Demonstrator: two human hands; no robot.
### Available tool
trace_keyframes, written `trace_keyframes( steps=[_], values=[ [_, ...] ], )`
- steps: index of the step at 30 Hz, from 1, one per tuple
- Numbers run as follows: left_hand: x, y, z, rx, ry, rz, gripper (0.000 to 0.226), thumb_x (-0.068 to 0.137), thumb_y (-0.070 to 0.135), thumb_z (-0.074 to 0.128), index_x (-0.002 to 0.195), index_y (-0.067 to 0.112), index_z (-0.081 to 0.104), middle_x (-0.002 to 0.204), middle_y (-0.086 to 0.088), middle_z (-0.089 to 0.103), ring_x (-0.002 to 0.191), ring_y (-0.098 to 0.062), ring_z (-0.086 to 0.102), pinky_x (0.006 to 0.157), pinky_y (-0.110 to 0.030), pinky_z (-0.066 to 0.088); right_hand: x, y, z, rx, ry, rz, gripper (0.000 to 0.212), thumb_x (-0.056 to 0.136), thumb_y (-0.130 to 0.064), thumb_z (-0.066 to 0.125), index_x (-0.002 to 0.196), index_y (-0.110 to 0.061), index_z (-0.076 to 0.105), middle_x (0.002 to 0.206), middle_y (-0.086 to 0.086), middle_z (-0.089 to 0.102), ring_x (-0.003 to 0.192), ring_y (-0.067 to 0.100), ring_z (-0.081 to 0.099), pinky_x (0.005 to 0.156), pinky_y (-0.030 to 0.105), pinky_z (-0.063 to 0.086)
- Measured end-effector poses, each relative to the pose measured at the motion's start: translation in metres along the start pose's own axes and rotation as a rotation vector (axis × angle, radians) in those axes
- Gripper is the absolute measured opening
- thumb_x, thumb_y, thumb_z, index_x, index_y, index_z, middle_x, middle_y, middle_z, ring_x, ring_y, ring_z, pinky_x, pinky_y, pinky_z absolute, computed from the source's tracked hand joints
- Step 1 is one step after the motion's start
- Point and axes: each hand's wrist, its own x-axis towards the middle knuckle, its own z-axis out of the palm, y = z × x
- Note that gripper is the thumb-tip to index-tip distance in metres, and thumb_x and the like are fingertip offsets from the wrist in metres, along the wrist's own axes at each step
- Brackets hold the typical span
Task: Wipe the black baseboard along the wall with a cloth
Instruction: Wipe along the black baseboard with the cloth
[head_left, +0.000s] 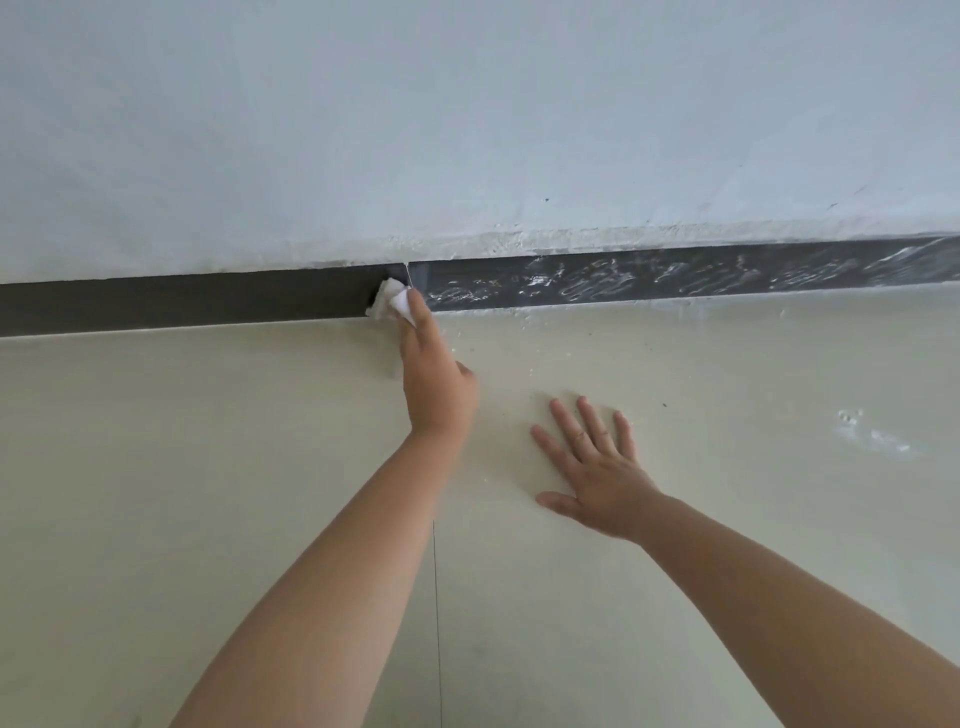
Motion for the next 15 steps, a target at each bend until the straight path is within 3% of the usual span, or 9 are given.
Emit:
trace_keyframes(
  steps=[4,7,9,12,15],
  values=[
    [-0.010,0.012,0.022,0.094,-0.181,0.195,0.072,0.080,-0.011,0.038,0.143,0.006,0.007,0.149,-0.027,0.008,0.135,-0.038,0.019,0.103,-0.037,0.032,0.001,0.000,-0.004,-0.009,-0.044,0.011,0.076,0.089,-0.061,0.024,0.137,-0.029,-0.025,0.122,-0.007,-0.050,0.114,0.022,-0.047,0.105,0.048,-0.021],
    [-0.009,0.020,0.032,0.249,-0.326,0.426,0.065,0.085,-0.009,0.035,0.142,0.002,0.005,0.150,-0.027,-0.001,0.140,-0.037,0.002,0.113,-0.038,0.006,-0.001,-0.002,-0.006,-0.021,-0.068,0.032,0.078,0.090,-0.061,0.025,0.129,-0.028,-0.034,0.123,-0.008,-0.049,0.112,0.021,-0.048,0.104,0.047,-0.022],
    [-0.008,0.026,0.036,0.329,-0.398,0.477,0.061,0.089,-0.005,0.031,0.143,0.003,0.002,0.150,-0.025,-0.004,0.140,-0.034,-0.002,0.113,-0.037,0.001,-0.002,-0.004,-0.009,-0.037,-0.084,0.036,0.074,0.087,-0.064,0.016,0.117,-0.030,-0.043,0.120,-0.006,-0.051,0.108,0.023,-0.052,0.103,0.047,-0.023],
    [-0.009,0.025,0.031,0.314,-0.445,0.534,0.060,0.088,-0.005,0.031,0.143,0.004,0.007,0.152,-0.020,-0.002,0.141,-0.030,0.002,0.114,-0.038,0.008,-0.004,-0.006,-0.014,-0.056,-0.114,0.024,0.074,0.062,-0.071,-0.014,0.113,-0.029,-0.045,0.116,-0.004,-0.055,0.103,0.025,-0.056,0.103,0.047,-0.024],
    [-0.012,0.016,0.009,0.131,-0.314,0.455,0.064,0.081,-0.011,0.036,0.141,0.001,0.016,0.149,-0.026,0.007,0.137,-0.037,0.016,0.108,-0.043,0.025,-0.005,-0.005,-0.015,-0.038,-0.122,0.016,0.083,0.053,-0.070,-0.020,0.122,-0.028,-0.039,0.118,-0.002,-0.054,0.103,0.028,-0.055,0.104,0.049,-0.022]
  ],
)
